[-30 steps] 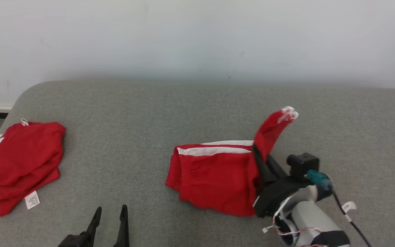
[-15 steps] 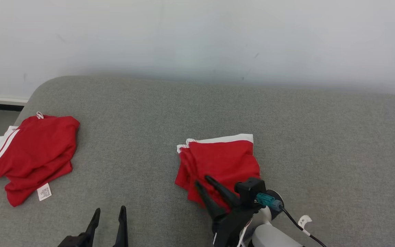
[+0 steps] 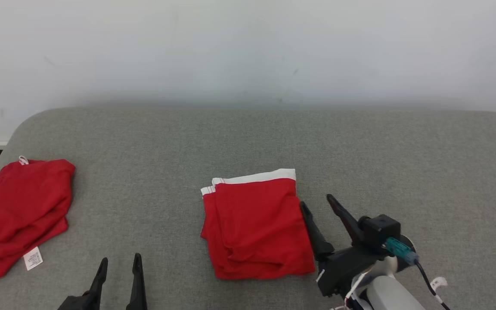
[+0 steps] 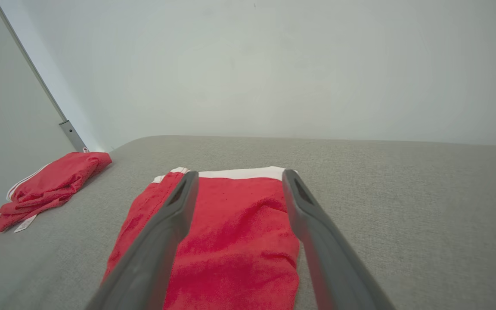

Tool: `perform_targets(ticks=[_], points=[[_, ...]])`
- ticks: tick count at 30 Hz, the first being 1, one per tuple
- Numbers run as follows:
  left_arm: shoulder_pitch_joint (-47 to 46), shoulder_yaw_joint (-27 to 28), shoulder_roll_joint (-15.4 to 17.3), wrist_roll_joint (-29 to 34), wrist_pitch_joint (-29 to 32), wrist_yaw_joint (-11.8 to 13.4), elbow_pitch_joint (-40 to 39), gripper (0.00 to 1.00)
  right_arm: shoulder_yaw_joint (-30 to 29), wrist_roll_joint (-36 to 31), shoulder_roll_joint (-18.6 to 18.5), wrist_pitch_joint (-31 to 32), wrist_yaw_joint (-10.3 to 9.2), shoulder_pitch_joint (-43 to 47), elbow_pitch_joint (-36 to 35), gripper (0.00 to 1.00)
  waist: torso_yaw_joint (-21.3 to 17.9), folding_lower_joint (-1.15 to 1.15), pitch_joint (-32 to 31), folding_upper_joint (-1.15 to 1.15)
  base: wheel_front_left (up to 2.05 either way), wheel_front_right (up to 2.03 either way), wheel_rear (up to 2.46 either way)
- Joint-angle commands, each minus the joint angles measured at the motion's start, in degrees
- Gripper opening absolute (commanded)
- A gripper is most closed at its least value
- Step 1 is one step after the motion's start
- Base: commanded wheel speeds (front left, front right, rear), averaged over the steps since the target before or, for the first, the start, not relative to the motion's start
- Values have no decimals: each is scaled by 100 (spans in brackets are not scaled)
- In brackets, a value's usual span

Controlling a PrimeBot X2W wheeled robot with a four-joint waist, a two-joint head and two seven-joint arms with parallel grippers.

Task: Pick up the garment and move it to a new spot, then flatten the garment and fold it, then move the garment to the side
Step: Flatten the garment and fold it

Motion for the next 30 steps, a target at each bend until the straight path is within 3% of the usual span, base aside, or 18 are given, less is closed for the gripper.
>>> perform_targets(ticks=[1, 7, 13, 21, 30], points=[[101, 29, -4, 35, -19, 5, -39, 100, -86, -116, 15, 1, -12, 108, -54, 100, -129, 0, 2, 0, 0, 0, 0], [145, 156, -5, 118, -20, 32, -129, 100, -1270, -564, 97, 1, -12, 732, -345, 100, -387, 0, 20, 0, 0, 0, 0], [234, 278, -3, 214, -19, -8, -152, 100, -1899, -871, 185, 1, -13, 1166, -484, 100, -580, 0, 8, 0, 0, 0, 0], [378, 396, -4, 367, -19, -14, -217, 100, -2024, -1220, 222, 1, -12, 1387, -783, 100, -717, 0, -60, 0, 0, 0, 0], [558, 462, -4, 422, -19, -42, -238, 100, -1983, -1101, 226, 1, -13, 1549, -918, 100, -785, 0, -181, 0, 0, 0, 0]])
